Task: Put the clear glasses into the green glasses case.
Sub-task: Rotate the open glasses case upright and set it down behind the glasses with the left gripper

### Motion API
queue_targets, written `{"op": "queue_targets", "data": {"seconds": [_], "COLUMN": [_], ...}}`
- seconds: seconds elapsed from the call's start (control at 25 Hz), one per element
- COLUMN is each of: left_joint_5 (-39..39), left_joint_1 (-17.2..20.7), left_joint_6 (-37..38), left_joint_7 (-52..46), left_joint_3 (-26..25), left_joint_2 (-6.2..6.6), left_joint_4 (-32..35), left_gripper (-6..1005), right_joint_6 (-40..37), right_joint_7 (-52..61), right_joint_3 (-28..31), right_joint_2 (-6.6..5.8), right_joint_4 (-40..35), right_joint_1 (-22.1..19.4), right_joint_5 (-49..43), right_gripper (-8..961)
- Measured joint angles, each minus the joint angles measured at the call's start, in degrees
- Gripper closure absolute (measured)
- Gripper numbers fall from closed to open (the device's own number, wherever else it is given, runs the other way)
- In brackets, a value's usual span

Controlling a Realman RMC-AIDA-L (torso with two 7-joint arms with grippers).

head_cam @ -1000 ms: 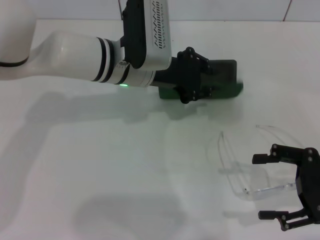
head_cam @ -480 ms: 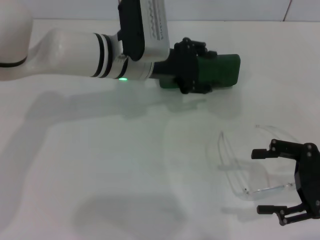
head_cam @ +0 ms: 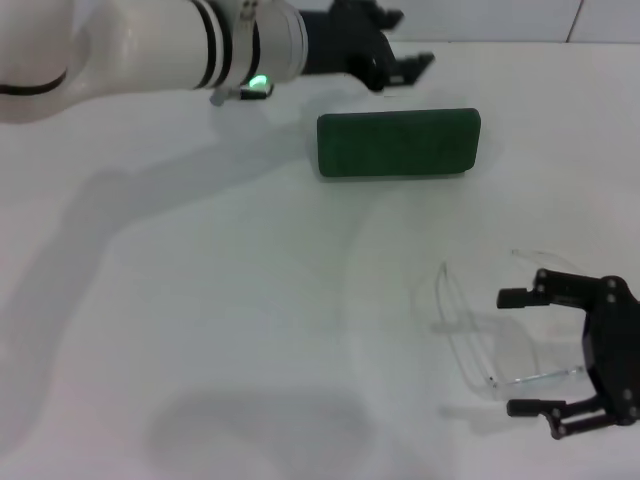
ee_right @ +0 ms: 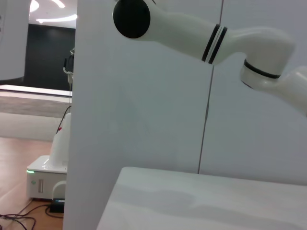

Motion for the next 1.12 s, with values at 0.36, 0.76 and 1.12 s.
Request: {"op": "queue_targets", "data": {"seconds": [0.36, 0.76, 1.12], "left_joint_5": [8.96, 10.43, 10.44], "left_joint_1": [-7.96, -9.24, -8.20], "left_joint_6": [-9.89, -9.70, -4.92], "left_joint_7": [-10.80, -15.27, -15.40], "left_joint_3": [0.11, 7.03, 7.73], "left_joint_2": [-0.28, -0.24, -0.08], "left_joint_4": [-10.86, -11.72, -9.90], "left_gripper": [375, 375, 376], "right_joint_6": [1.42, 2.33, 2.33], "right_joint_7": [-0.06, -0.42, -0.22], "right_joint_3": [-0.42, -0.46, -0.45], "right_joint_2": [0.80, 1.16, 1.11], "right_joint_4": [0.50, 0.56, 0.55], "right_joint_1": [0.93, 0.95, 0.69], "right_joint_5": [-0.39, -0.50, -0.50], "right_gripper": [122, 125, 128]}}
